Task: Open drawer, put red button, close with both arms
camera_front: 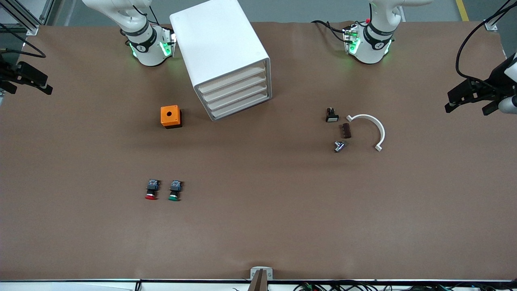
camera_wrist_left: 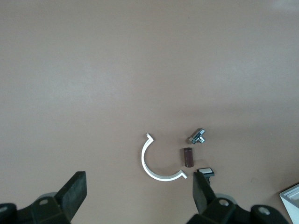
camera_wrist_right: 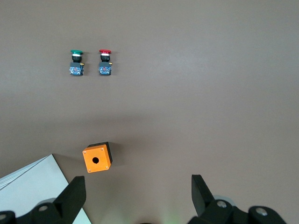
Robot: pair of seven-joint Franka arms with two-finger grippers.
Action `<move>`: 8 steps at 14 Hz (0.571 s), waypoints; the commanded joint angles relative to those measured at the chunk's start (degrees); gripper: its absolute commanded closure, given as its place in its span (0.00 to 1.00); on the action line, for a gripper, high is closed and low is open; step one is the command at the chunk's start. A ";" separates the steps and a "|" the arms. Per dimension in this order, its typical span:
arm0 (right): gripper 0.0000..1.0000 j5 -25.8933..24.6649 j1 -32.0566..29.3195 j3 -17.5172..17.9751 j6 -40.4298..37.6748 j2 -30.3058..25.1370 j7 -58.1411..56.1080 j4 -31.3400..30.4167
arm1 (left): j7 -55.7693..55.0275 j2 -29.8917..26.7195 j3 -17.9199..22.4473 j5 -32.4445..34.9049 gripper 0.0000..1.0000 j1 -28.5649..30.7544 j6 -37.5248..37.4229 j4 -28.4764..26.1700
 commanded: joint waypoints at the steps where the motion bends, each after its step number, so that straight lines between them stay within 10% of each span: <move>1: 0.00 -0.77 -0.73 0.21 -0.68 4.70 -0.28 2.15 | -0.09 3.72 -0.43 1.30 0.00 0.48 -0.83 1.24; 8: 0.00 0.28 -0.82 0.39 7.47 17.10 -0.81 2.50 | -1.84 13.84 -1.13 0.08 0.00 -0.75 -0.92 1.50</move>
